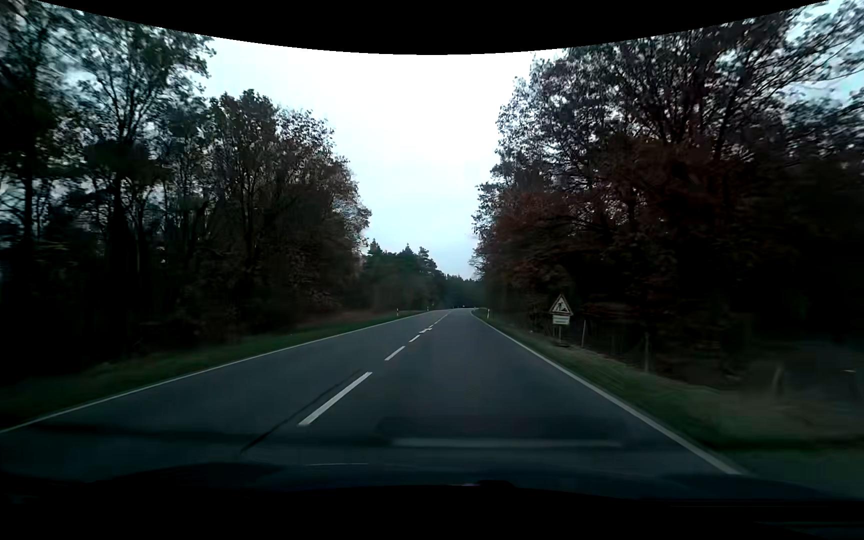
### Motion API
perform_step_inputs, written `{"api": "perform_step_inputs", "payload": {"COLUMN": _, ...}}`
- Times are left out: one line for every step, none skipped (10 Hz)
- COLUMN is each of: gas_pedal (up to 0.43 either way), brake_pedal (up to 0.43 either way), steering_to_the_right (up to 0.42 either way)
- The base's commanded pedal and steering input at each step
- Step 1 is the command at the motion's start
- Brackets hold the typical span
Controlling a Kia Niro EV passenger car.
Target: Follow the waypoints while adhering to traffic rules and regulations
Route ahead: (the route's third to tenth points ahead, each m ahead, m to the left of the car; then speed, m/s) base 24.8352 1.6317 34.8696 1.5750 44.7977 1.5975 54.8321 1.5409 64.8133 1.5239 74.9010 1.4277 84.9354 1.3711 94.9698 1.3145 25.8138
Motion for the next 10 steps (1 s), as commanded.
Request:
{"api": "perform_step_inputs", "payload": {"gas_pedal": 0.350, "brake_pedal": 0.000, "steering_to_the_right": 0.000}}
{"api": "perform_step_inputs", "payload": {"gas_pedal": 0.350, "brake_pedal": 0.000, "steering_to_the_right": 0.000}}
{"api": "perform_step_inputs", "payload": {"gas_pedal": 0.350, "brake_pedal": 0.000, "steering_to_the_right": 0.000}}
{"api": "perform_step_inputs", "payload": {"gas_pedal": 0.350, "brake_pedal": 0.000, "steering_to_the_right": 0.001}}
{"api": "perform_step_inputs", "payload": {"gas_pedal": 0.350, "brake_pedal": 0.000, "steering_to_the_right": 0.001}}
{"api": "perform_step_inputs", "payload": {"gas_pedal": 0.350, "brake_pedal": 0.000, "steering_to_the_right": 0.001}}
{"api": "perform_step_inputs", "payload": {"gas_pedal": 0.350, "brake_pedal": 0.000, "steering_to_the_right": 0.001}}
{"api": "perform_step_inputs", "payload": {"gas_pedal": 0.350, "brake_pedal": 0.000, "steering_to_the_right": 0.001}}
{"api": "perform_step_inputs", "payload": {"gas_pedal": 0.350, "brake_pedal": 0.000, "steering_to_the_right": 0.001}}
{"api": "perform_step_inputs", "payload": {"gas_pedal": 0.350, "brake_pedal": 0.000, "steering_to_the_right": 0.001}}
